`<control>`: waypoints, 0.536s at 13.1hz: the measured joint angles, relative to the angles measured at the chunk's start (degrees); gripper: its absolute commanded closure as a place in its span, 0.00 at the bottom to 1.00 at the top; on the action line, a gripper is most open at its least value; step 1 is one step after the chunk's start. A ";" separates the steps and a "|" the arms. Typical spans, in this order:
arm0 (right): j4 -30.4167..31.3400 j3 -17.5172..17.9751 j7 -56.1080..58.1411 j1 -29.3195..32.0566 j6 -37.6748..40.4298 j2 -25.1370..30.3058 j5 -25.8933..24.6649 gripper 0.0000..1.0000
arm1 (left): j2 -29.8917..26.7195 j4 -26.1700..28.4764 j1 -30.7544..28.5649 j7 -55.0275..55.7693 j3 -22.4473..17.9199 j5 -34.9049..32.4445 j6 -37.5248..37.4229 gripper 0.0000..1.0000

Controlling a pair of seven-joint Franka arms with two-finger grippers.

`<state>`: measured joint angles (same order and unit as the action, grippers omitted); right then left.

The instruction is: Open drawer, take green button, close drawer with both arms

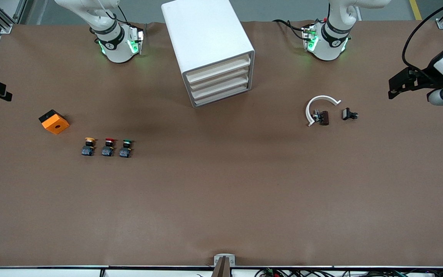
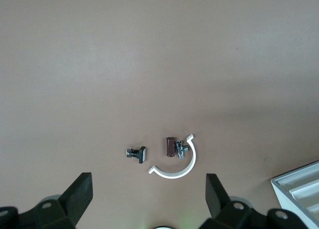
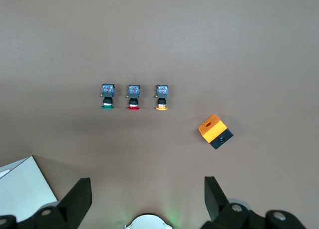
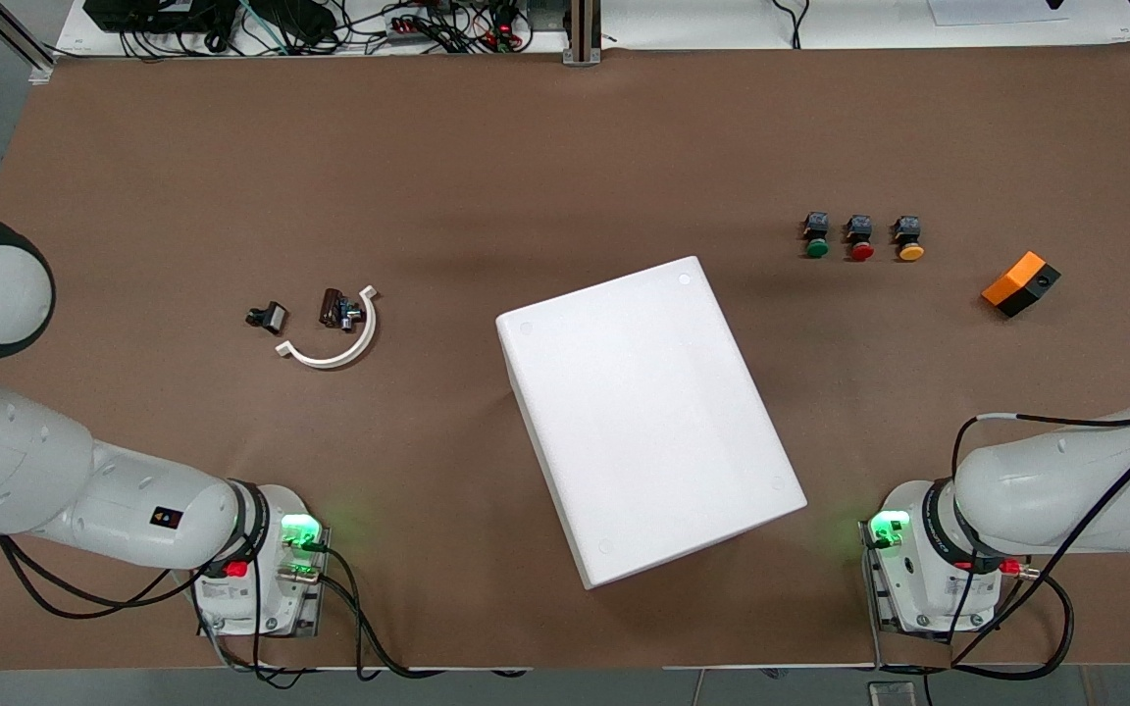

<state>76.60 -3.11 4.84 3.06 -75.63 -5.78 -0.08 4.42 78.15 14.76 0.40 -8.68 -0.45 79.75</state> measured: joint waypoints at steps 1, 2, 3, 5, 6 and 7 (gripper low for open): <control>2.17 0.16 0.02 0.00 -1.52 1.49 0.05 0.00 | -0.11 0.00 -0.02 0.16 0.00 0.00 -1.60 0.00; 4.87 0.31 0.03 -0.01 -3.16 3.30 0.07 0.00 | -0.22 0.00 -0.19 0.49 -0.01 0.00 -2.62 0.00; 7.74 0.39 0.04 -0.01 -4.42 5.31 0.07 0.00 | -0.29 -0.01 -0.57 0.58 -0.01 0.07 -2.87 0.00; 12.36 0.54 0.12 -0.05 -5.69 8.94 0.08 0.00 | -0.29 -0.01 -1.06 0.57 -0.01 0.24 -2.90 0.00; 14.04 0.66 0.15 -0.17 -6.25 10.42 0.09 0.00 | -0.29 0.00 -1.02 0.57 0.03 0.25 -2.92 0.00; 15.35 0.77 0.15 -0.33 -6.75 11.57 0.10 0.00 | -0.29 -0.01 -0.95 0.57 0.07 0.25 -3.06 0.00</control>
<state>91.95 -2.34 5.00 2.74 -82.39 5.79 0.02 4.13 78.14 13.81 0.97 -8.60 -0.20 76.69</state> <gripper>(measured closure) 0.000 0.000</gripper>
